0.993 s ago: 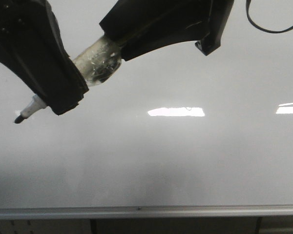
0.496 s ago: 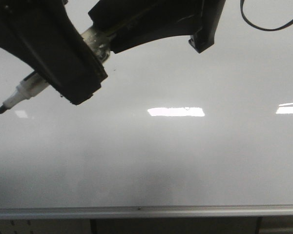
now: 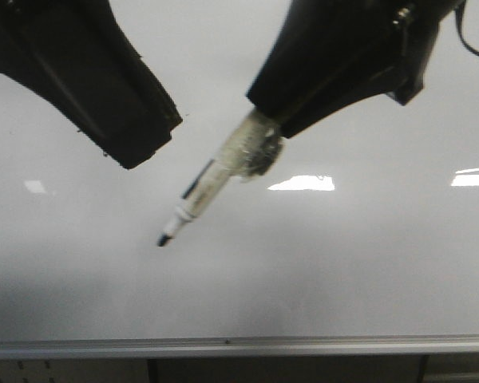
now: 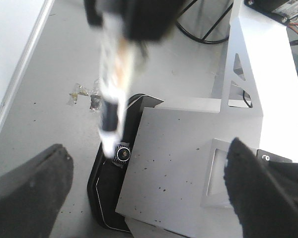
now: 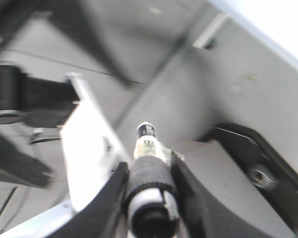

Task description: Write number 2 on whiteboard

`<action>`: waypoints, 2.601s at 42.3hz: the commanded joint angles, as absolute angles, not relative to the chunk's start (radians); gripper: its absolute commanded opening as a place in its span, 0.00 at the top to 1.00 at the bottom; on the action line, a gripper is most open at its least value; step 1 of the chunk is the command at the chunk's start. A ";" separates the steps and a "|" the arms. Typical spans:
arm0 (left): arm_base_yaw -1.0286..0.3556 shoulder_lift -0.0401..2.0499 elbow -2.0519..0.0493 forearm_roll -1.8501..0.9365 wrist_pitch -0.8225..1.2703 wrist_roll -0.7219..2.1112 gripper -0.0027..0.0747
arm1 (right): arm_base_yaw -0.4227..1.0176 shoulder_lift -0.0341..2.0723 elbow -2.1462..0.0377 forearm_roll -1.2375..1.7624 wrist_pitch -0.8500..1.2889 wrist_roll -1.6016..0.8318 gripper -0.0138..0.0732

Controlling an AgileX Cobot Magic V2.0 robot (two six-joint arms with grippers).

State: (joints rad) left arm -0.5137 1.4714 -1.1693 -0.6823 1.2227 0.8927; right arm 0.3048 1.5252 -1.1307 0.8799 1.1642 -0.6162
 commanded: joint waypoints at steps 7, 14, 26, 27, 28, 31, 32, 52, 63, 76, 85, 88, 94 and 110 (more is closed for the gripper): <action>-0.521 1.438 -1.198 -0.738 1.256 0.887 0.36 | 0.154 1.400 -1.165 0.681 1.139 -0.517 0.97; -0.521 1.438 -1.198 -0.738 1.264 0.887 0.61 | 0.082 1.319 -1.165 0.626 1.099 -0.506 0.97; -0.521 1.438 -1.198 -0.738 1.260 0.887 0.99 | 0.071 1.280 -1.165 0.626 1.106 -0.506 0.97; -0.521 1.438 -1.198 -0.738 1.257 0.887 0.99 | 0.071 1.280 -1.165 0.626 1.107 -0.506 0.97; -0.521 1.438 -1.198 -0.738 1.255 0.887 0.99 | 0.071 1.280 -1.165 0.626 1.110 -0.506 0.97; -0.521 1.438 -1.198 -0.738 1.255 0.887 0.99 | 0.071 1.280 -1.165 0.626 1.110 -0.506 0.97; -0.521 1.438 -1.198 -0.738 1.255 0.887 0.99 | 0.071 1.280 -1.165 0.626 1.108 -0.506 0.97; -0.521 1.438 -1.198 -0.738 1.255 0.887 0.99 | 0.071 1.199 -1.268 0.496 0.811 -0.530 0.96; -0.521 1.438 -1.198 -0.738 1.255 0.887 0.99 | 0.071 1.228 -1.516 0.348 0.871 -0.448 0.96; -0.521 1.438 -1.198 -0.738 1.253 0.887 0.99 | 0.073 1.321 -1.619 0.328 0.789 -0.455 0.96; -0.521 1.438 -1.198 -0.738 1.253 0.887 0.99 | 0.073 1.381 -1.619 0.327 0.739 -0.485 0.96; -0.521 1.438 -1.198 -0.738 1.253 0.887 0.99 | 0.073 1.393 -1.619 0.327 0.712 -0.496 0.96; -0.521 1.438 -1.198 -0.738 1.253 0.887 0.99 | 0.073 1.414 -1.619 0.310 0.660 -0.498 0.96; -0.521 1.438 -1.198 -0.738 1.253 0.887 0.99 | 0.073 1.457 -1.619 0.286 0.635 -0.498 0.96</action>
State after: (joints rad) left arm -0.5137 1.4714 -1.1693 -0.6823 1.2203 0.8927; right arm 0.0755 1.4858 -1.5833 0.2822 0.7108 -0.4853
